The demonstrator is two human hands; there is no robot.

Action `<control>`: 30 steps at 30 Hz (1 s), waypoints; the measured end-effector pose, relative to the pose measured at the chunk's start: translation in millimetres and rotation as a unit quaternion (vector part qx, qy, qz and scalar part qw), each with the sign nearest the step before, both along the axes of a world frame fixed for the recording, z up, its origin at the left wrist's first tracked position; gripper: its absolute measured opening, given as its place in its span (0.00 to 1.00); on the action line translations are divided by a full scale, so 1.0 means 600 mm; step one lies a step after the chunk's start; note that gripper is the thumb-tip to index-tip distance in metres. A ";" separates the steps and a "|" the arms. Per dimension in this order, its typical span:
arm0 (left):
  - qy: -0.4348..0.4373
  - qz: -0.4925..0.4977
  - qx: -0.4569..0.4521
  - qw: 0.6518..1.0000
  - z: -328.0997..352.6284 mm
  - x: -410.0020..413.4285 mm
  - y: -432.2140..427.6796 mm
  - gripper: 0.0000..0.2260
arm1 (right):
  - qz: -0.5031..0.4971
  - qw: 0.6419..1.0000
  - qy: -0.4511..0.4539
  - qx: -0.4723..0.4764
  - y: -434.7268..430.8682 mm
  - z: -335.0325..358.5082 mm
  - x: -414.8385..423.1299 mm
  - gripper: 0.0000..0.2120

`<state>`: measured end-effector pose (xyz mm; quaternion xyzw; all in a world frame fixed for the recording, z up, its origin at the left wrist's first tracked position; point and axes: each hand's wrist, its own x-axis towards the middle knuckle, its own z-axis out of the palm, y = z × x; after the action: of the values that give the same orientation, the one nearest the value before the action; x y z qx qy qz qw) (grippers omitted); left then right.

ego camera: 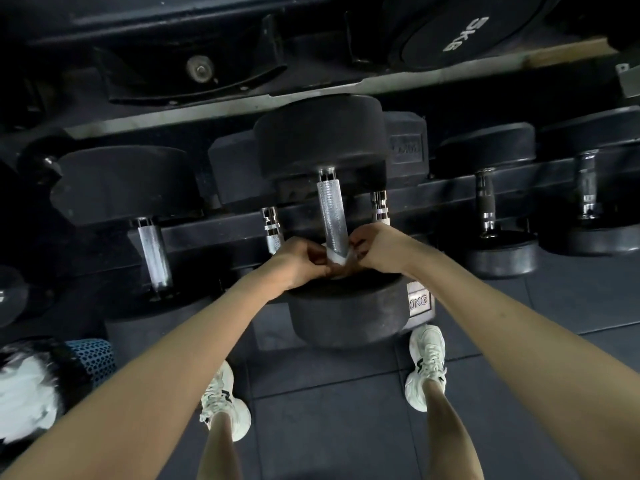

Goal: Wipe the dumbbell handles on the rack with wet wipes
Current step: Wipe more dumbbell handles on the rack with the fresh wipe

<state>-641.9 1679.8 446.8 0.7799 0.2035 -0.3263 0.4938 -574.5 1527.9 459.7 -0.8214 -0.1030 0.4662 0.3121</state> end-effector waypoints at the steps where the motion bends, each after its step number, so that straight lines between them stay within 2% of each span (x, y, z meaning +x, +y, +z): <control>1: 0.010 0.008 0.000 1.000 0.000 -0.001 -0.001 0.06 | 0.002 1.000 0.009 -0.001 0.000 0.001 0.004 0.06; 3: 0.021 0.039 -0.004 0.999 -0.001 -0.005 -0.003 0.04 | -0.005 1.000 0.018 -0.010 -0.002 0.005 0.006 0.02; 5: 0.006 0.065 -0.002 0.998 -0.006 -0.011 -0.004 0.07 | -0.029 1.000 0.004 -0.009 -0.003 0.004 0.002 0.04; 9: -0.014 0.073 0.035 0.997 -0.018 -0.013 -0.007 0.09 | -0.061 0.993 -0.091 -0.037 0.000 0.000 -0.014 0.03; 10: -0.006 0.080 0.018 0.997 -0.018 -0.011 -0.007 0.10 | -0.069 0.993 -0.088 -0.038 0.001 -0.003 -0.013 0.03; 12: 0.017 0.084 -0.027 0.996 -0.014 -0.005 -0.003 0.10 | -0.094 0.995 -0.014 -0.017 0.001 -0.006 -0.005 0.06; 15: 0.026 0.051 -0.021 0.998 -0.004 0.003 0.005 0.09 | -0.078 0.996 0.046 -0.015 0.000 -0.004 0.005 0.09; 20: 0.006 0.104 0.012 0.994 -0.005 -0.009 -0.005 0.10 | -0.110 0.990 -0.072 -0.046 -0.003 0.001 -0.019 0.07; 23: -0.055 0.124 0.033 0.990 0.005 -0.029 -0.005 0.07 | -0.139 0.983 -0.105 -0.049 -0.007 0.022 -0.036 0.08; 26: -0.098 0.216 -0.048 0.970 0.034 -0.053 0.003 0.06 | -0.247 0.967 -0.042 0.032 -0.007 0.061 -0.061 0.11; 30: -0.106 0.323 -0.155 0.928 0.065 -0.081 0.029 0.08 | -0.272 0.956 -0.051 0.094 0.027 0.109 -0.090 0.11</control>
<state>-690.7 1697.1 485.6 0.6158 0.3375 -0.0925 0.7060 -628.8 1544.3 525.0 -0.8078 0.0653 0.3093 0.4976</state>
